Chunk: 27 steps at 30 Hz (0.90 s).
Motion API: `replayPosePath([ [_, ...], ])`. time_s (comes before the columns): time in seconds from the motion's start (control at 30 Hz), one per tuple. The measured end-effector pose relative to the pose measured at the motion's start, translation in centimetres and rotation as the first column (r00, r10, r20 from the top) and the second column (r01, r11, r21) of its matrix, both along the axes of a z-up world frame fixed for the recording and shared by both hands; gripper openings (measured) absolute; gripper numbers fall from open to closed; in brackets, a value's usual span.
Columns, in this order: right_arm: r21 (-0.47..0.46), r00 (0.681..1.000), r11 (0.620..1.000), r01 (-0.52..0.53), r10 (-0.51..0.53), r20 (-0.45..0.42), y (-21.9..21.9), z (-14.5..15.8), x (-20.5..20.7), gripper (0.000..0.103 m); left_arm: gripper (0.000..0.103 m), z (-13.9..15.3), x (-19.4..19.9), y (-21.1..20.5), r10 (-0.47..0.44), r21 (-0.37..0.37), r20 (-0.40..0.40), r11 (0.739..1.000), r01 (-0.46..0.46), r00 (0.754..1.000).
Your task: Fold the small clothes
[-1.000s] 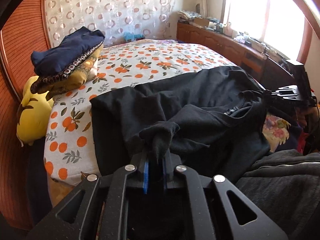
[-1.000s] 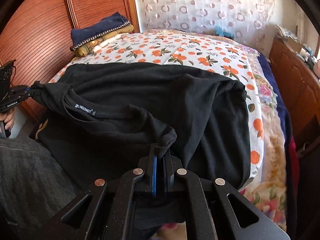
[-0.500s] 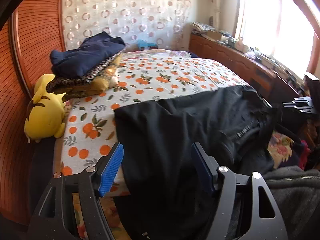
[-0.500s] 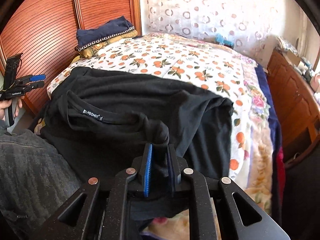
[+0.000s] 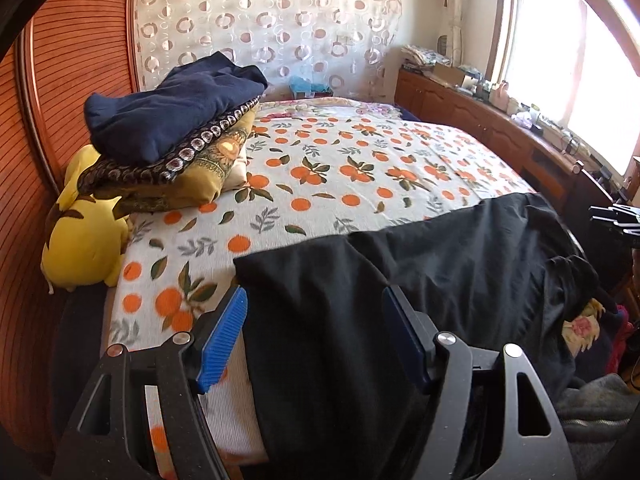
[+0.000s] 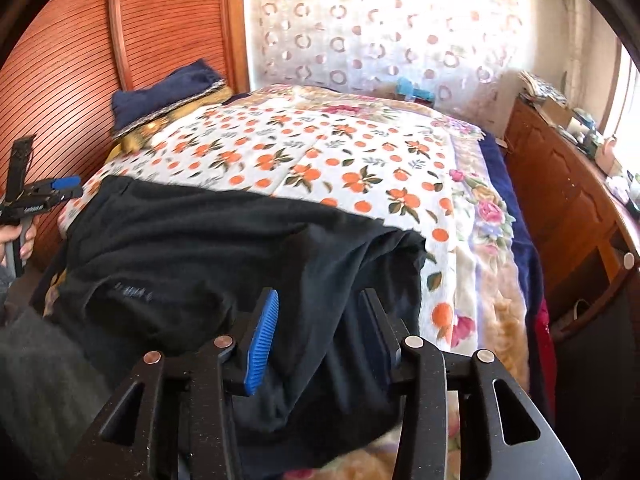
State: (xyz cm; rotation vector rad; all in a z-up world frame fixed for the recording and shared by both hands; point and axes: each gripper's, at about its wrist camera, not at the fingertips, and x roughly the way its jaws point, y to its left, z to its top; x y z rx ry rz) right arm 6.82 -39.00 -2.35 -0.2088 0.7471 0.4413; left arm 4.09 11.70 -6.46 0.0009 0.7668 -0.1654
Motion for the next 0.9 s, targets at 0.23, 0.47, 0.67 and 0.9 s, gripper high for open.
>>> replayPosePath([
  [0.23,0.015,0.997,0.997,0.080,-0.079,-0.017,1.1,-2.3,5.2,0.044,0.071,-1.1,2.9,0.1,0.006,0.023,-0.020,1.000,-0.006,1.000],
  [0.47,0.015,0.977,0.981,0.194,-0.192,-0.095,0.7,-4.9,9.7,0.044,0.071,-2.2,4.3,0.8,0.034,0.023,-0.045,0.999,-0.033,0.998],
  [0.67,0.070,0.981,0.983,0.172,-0.164,-0.108,1.1,-5.4,10.7,0.023,0.071,-2.6,5.0,1.1,0.043,0.004,-0.061,0.999,-0.043,0.997],
  [0.9,0.080,0.979,0.976,0.204,-0.203,-0.015,-1.1,-4.8,9.3,0.005,0.071,-3.4,5.4,2.1,0.085,0.004,-0.073,0.996,-0.085,0.994],
])
